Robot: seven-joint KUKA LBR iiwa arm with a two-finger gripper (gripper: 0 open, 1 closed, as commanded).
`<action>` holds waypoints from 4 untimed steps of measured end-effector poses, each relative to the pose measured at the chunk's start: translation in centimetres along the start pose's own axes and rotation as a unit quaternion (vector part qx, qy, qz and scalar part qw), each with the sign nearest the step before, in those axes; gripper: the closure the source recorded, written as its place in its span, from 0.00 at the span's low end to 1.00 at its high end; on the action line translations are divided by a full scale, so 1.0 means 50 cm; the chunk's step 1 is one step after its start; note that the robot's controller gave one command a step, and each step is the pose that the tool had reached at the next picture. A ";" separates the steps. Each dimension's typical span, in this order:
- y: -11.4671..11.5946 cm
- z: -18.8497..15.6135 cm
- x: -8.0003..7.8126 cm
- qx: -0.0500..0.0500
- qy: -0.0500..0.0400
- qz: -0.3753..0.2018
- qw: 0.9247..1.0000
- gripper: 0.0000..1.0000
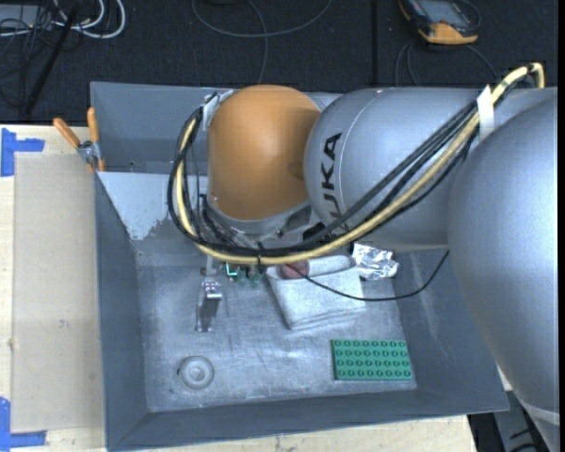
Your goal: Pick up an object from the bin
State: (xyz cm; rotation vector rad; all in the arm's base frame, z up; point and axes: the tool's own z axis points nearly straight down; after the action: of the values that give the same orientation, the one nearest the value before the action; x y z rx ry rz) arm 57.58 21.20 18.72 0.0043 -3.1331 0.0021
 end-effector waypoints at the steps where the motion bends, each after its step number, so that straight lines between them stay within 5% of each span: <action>1: 0.024 0.236 0.150 0.000 -0.006 -0.209 0.978 0.00; 2: -0.016 0.172 0.198 0.000 -0.009 -0.322 0.947 0.00; 3: 0.013 0.177 0.149 0.000 -0.005 -0.410 0.912 0.00; 4: 0.022 0.238 0.170 0.001 -0.003 -0.493 0.870 0.00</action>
Offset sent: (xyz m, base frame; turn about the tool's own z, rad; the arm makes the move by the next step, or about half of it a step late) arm -0.0770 0.0117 -0.1172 -0.4231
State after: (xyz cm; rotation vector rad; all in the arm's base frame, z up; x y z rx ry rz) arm 48.96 22.24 6.91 1.5512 -2.7300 -0.0011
